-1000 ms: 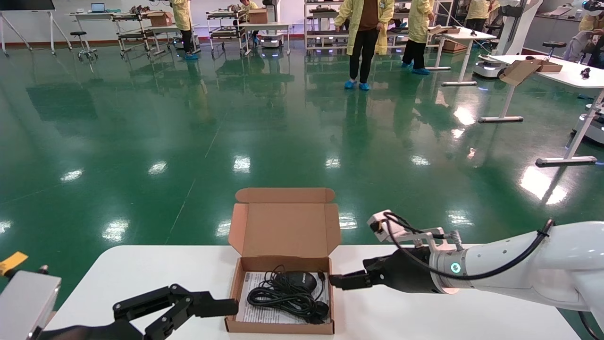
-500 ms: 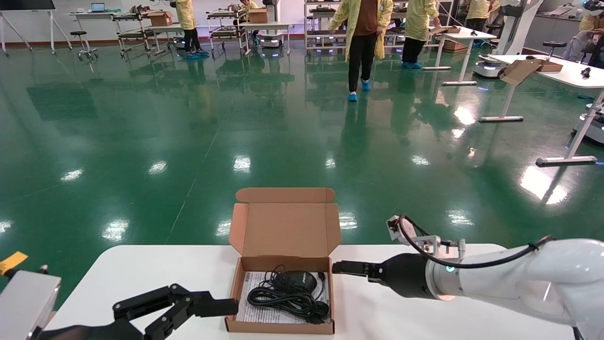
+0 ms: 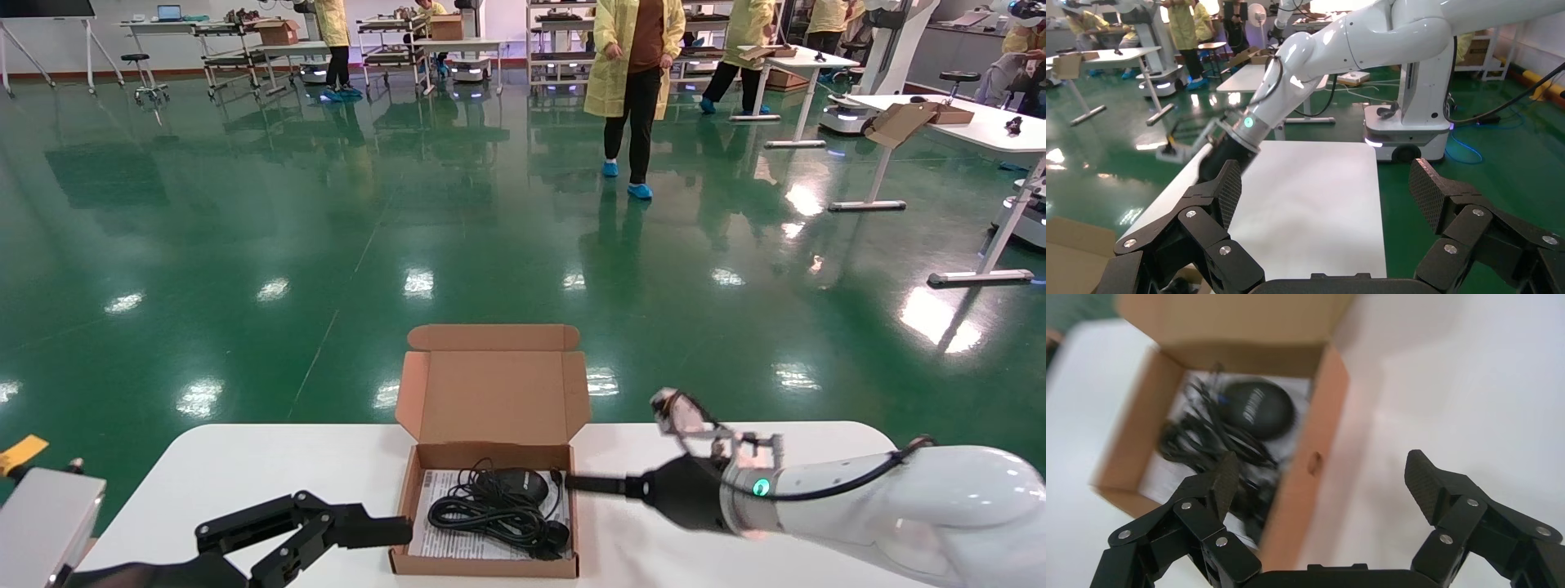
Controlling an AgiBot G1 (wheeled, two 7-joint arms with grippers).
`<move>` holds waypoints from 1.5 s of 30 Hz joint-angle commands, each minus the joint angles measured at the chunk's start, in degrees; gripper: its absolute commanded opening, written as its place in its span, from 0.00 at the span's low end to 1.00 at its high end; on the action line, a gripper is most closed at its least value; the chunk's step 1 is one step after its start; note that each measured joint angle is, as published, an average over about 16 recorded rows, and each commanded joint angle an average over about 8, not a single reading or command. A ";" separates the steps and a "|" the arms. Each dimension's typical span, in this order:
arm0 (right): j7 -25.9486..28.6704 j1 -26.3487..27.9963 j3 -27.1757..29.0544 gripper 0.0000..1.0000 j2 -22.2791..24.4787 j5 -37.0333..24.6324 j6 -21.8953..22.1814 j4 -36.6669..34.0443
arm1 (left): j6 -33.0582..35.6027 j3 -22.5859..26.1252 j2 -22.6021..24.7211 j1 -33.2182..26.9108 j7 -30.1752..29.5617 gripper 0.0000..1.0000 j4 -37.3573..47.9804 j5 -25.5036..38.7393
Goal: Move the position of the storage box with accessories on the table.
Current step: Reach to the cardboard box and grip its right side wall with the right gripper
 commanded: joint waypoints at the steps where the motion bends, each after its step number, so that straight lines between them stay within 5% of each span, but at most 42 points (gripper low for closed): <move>1: 0.34 0.09 -1.02 1.00 -0.47 -1.44 0.82 -0.04 | 0.00 0.00 0.00 0.00 0.00 1.00 0.00 0.00; 18: 10.16 -3.69 -9.81 0.98 -0.96 -7.03 6.65 11.99 | -0.01 0.03 -0.01 -0.01 0.01 1.00 0.00 -0.02; 20: 11.27 -3.95 -10.66 0.87 -0.93 -7.14 7.51 12.77 | -0.01 0.03 -0.01 -0.01 0.01 1.00 0.00 -0.02; 26: 13.53 -4.64 -12.64 0.21 -0.82 -6.93 10.28 14.13 | -0.02 0.04 -0.01 -0.01 0.02 1.00 0.00 -0.03; 28: 13.92 -4.87 -13.16 0.07 -0.77 -6.70 10.93 14.32 | -0.02 0.04 -0.02 -0.01 0.02 1.00 0.00 -0.03; 31: 14.20 -5.16 -13.85 0.00 -0.68 -6.30 11.57 14.42 | -0.02 0.04 -0.02 -0.01 0.02 1.00 0.00 -0.03; 45: 13.75 -5.56 -15.96 0.00 -0.58 -3.96 13.19 13.66 | -0.03 0.06 -0.03 -0.02 0.03 1.00 0.00 -0.04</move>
